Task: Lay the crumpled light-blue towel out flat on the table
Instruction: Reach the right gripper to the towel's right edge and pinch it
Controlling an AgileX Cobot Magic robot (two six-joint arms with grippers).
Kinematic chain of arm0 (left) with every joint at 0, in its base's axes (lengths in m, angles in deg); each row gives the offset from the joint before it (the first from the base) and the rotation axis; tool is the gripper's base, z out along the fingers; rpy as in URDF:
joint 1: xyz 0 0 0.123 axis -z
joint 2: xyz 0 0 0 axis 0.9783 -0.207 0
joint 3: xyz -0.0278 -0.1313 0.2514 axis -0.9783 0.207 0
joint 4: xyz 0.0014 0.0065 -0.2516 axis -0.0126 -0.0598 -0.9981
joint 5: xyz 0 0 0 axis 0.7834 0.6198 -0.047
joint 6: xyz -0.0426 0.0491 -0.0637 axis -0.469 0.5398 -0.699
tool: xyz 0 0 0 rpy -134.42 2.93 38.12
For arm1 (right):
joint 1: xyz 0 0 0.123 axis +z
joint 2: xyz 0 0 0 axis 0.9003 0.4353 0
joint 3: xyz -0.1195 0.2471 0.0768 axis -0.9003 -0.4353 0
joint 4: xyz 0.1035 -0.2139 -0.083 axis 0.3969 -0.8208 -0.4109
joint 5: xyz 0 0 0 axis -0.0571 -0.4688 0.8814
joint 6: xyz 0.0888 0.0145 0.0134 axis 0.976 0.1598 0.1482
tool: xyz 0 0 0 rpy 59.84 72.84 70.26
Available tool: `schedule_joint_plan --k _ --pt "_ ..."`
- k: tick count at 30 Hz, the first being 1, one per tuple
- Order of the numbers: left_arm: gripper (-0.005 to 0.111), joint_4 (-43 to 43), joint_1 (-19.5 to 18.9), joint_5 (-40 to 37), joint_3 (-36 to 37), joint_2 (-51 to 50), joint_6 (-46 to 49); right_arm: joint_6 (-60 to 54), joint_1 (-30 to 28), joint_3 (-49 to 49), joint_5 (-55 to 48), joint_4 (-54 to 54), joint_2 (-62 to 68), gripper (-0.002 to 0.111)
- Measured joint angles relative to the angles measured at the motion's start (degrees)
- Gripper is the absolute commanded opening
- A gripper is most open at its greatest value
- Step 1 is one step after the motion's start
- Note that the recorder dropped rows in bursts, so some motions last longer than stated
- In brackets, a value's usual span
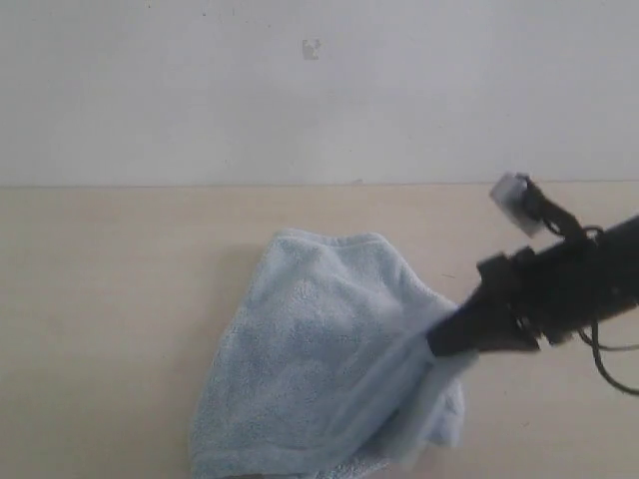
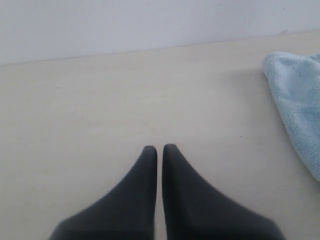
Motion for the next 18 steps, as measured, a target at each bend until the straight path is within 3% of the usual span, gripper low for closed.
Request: schedule_joint_plan --k 2,6,9,14,18 --pt "0.004 0.00 0.00 0.00 0.00 0.00 0.00 -2.45 0.36 1.81 -2.07 7.44 -2.75 0.001" --pt "0.004 0.00 0.00 0.00 0.00 0.00 0.00 -9.06 0.47 3.74 -1.63 11.82 -9.18 0.001" --pt "0.004 0.00 0.00 0.00 0.00 0.00 0.00 -11.65 0.61 4.13 10.57 5.07 -12.29 0.001" --pt "0.004 0.00 0.00 0.00 0.00 0.00 0.00 6.02 0.61 2.55 35.87 -12.15 -9.16 0.001" --pt "0.004 0.00 0.00 0.00 0.00 0.00 0.00 16.68 0.61 1.40 41.98 -15.34 -3.76 0.001"
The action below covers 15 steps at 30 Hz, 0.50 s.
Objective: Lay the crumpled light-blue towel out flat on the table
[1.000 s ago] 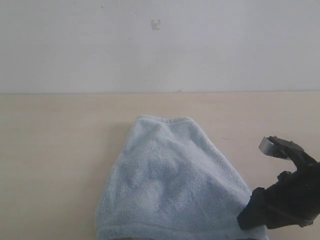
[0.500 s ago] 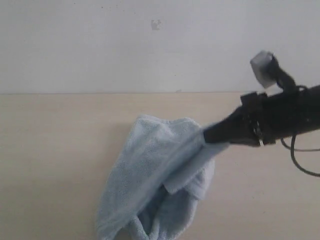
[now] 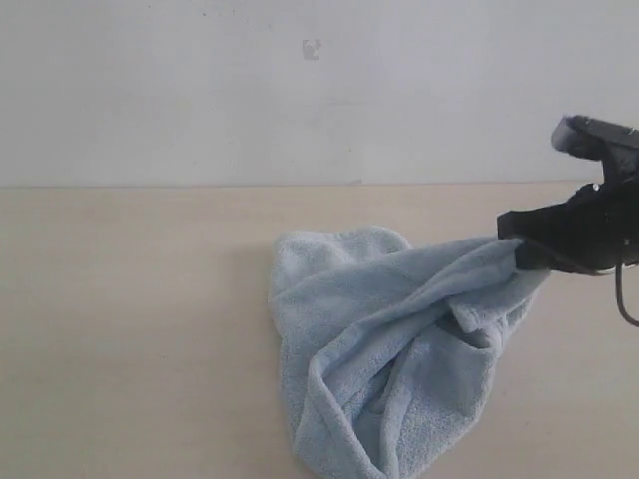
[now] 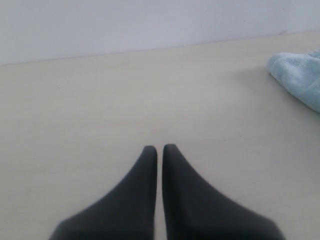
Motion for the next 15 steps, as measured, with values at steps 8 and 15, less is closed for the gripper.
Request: schedule_joint_plan --k 8,15 --pt "0.004 -9.06 0.00 10.81 0.24 0.00 -3.71 -4.13 0.00 3.21 -8.14 2.04 7.85 0.001" --pt "0.004 -21.52 0.00 23.43 0.24 0.00 -9.02 -5.67 0.00 4.42 -14.11 3.73 8.35 0.001"
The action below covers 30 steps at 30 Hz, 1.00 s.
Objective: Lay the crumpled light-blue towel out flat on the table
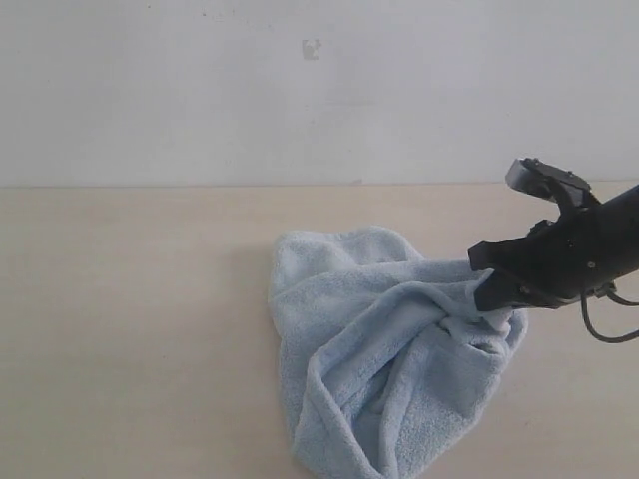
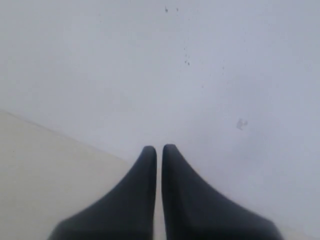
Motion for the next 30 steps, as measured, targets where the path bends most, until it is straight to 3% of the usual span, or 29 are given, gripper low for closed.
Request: schedule_joint_plan --k 4,6,7,10,12,14,17,18,19,20,24,25,26,30 --pt "0.004 -0.73 0.00 8.54 0.00 0.00 0.66 0.13 0.00 0.00 -4.71 1.75 -2.05 0.001" --pt "0.004 -0.83 0.00 19.76 0.00 0.05 3.21 0.13 0.00 0.00 -8.40 2.01 -3.97 0.001" --pt "0.004 -0.61 0.00 30.00 -0.17 0.14 2.11 0.13 0.00 0.00 -9.98 2.01 -5.32 0.001" --pt "0.004 3.60 0.00 45.55 -9.58 0.27 -3.71 0.13 0.00 0.00 -11.28 2.25 -7.10 0.001" --pt "0.004 10.08 0.00 47.03 -20.89 -1.91 -4.78 0.13 0.00 0.00 -11.18 2.78 -7.20 0.001" --pt "0.004 23.09 0.00 42.19 -33.33 -7.51 -4.94 0.13 0.00 0.00 -10.27 2.87 -7.20 0.001" --pt "0.004 45.05 0.00 30.93 -44.31 -16.63 -6.22 0.02 0.00 0.00 -8.64 2.87 -7.20 0.001" --pt "0.004 55.72 0.00 23.75 -47.81 -25.18 -10.50 0.02 0.00 0.00 -7.86 2.76 -7.20 0.001" --pt "0.004 59.16 0.00 20.14 -48.73 -30.09 -13.29 0.02 0.00 0.00 -7.59 2.76 -7.20 0.001" --pt "0.004 62.87 0.76 11.59 -49.13 -40.27 -18.04 0.02 0.00 0.00 -7.47 2.67 -7.20 0.001" --pt "0.004 60.33 4.02 -7.56 -48.99 -57.20 -25.81 0.02 0.00 0.00 -8.07 2.29 -7.20 0.001" --pt "0.004 54.22 7.07 -17.24 -48.42 -63.93 -25.12 0.02 0.00 0.00 -8.05 2.29 -7.20 0.001" --pt "0.004 50.89 8.59 -19.45 -48.11 -66.08 -23.84 0.02 0.00 0.00 -7.76 2.29 -7.20 0.001" --pt "0.004 30.85 18.73 -21.47 -47.09 -74.28 -2.59 0.02 0.00 0.00 -6.70 2.29 -7.20 0.001"
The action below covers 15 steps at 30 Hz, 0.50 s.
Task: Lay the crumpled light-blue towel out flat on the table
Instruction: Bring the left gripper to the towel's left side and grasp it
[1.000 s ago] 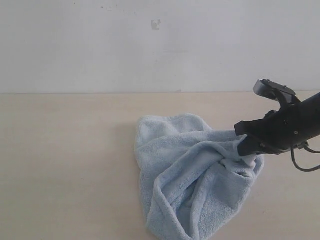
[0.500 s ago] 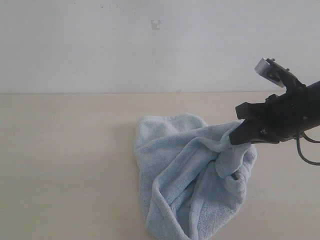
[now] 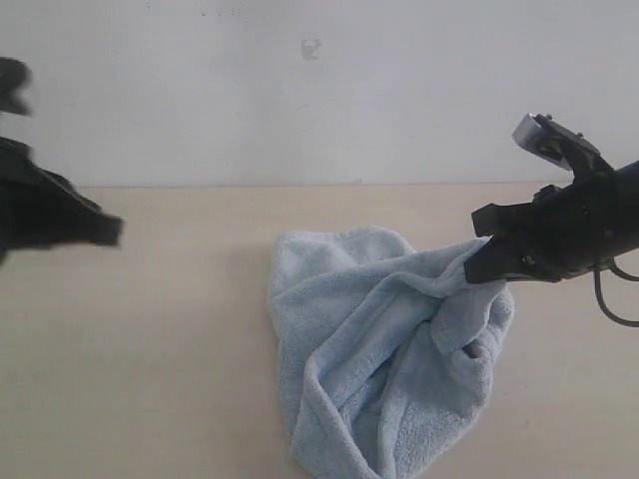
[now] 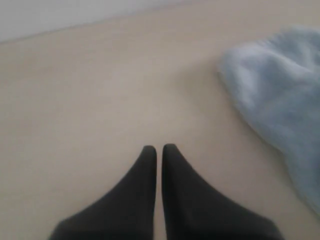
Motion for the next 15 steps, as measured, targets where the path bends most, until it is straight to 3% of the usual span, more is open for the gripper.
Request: schedule_joint_plan --k 4,7,11,15 --pt "0.004 -18.53 10.66 -0.10 0.08 -5.63 29.45 0.00 0.00 0.00 0.00 0.00 0.00 0.001" --pt "0.004 -26.33 15.28 0.30 0.08 -9.19 42.98 0.00 0.00 0.00 -0.63 -0.08 0.00 0.001" --pt "0.009 -29.72 18.16 2.69 0.21 -13.39 49.01 0.00 0.00 0.00 -2.14 -0.36 0.00 0.001" --pt "0.028 -30.26 18.50 3.09 0.21 -17.31 50.44 0.00 0.00 0.00 -2.25 -0.86 0.00 0.001"
